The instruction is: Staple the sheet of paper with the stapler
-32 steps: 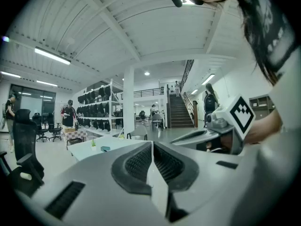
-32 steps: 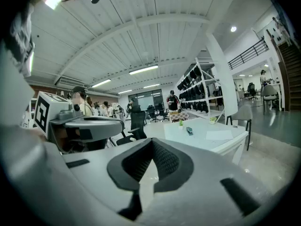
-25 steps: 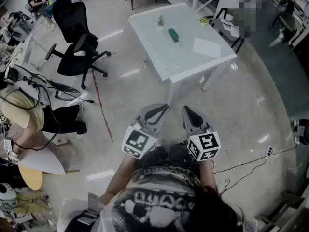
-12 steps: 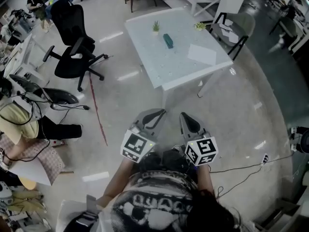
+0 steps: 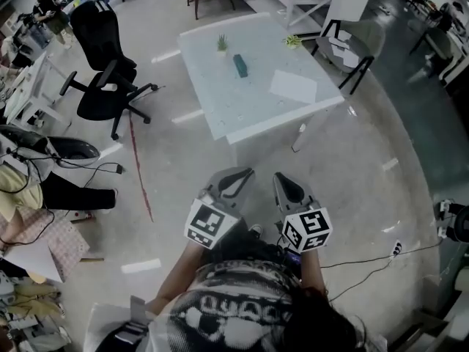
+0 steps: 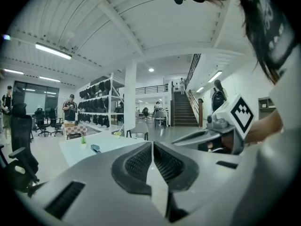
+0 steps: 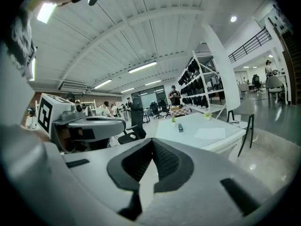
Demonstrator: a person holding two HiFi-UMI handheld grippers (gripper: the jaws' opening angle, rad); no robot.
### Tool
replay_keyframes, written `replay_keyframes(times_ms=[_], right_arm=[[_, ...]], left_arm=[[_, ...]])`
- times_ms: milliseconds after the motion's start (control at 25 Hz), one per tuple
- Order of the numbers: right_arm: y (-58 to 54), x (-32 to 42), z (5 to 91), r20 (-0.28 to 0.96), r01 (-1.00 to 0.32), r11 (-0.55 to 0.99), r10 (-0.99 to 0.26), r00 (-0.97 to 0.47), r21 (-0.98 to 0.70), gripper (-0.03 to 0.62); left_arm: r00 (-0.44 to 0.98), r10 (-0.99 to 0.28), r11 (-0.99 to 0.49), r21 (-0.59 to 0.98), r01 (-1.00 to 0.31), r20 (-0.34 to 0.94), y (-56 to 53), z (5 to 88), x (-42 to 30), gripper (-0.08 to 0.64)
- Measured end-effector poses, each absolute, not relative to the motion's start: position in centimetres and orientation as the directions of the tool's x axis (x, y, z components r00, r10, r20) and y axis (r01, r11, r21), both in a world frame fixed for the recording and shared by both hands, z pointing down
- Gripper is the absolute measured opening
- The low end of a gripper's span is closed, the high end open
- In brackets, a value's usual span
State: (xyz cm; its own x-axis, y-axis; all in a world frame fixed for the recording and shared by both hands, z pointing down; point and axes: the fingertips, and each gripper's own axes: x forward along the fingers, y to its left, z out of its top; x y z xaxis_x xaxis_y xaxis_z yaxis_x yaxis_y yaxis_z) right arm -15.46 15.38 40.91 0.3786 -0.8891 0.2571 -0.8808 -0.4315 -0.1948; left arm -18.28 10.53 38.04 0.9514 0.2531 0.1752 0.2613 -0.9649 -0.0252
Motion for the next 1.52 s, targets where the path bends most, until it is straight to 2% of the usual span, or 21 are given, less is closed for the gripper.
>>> replay_keyframes(times_ms=[520, 1160, 1520], right_arm=[[14.9, -9.1, 42.7, 0.247, -0.868, -0.41, -0.904, 0.348, -0.279, -0.008], [10.7, 10.9, 46.0, 0.34, -0.844, -0.432, -0.883, 0.324, -0.317, -0.008], [8.7, 19.6, 47.2, 0.371, -0.827, -0.465, -0.863, 0.343, -0.316, -0.008]], left_arm=[[0.935, 0.252, -0.963, -0.034, 0.268, 0.249, 10.0, 39.9, -11.6, 0.012], [0.914, 0.314, -0.946, 0.0, 0.325, 0.256, 5.1, 41.9, 10.6, 0.012], [0.903, 0.321, -0.943, 0.01, 0.332, 0.284, 2.4, 43.3, 17.9, 0.012]])
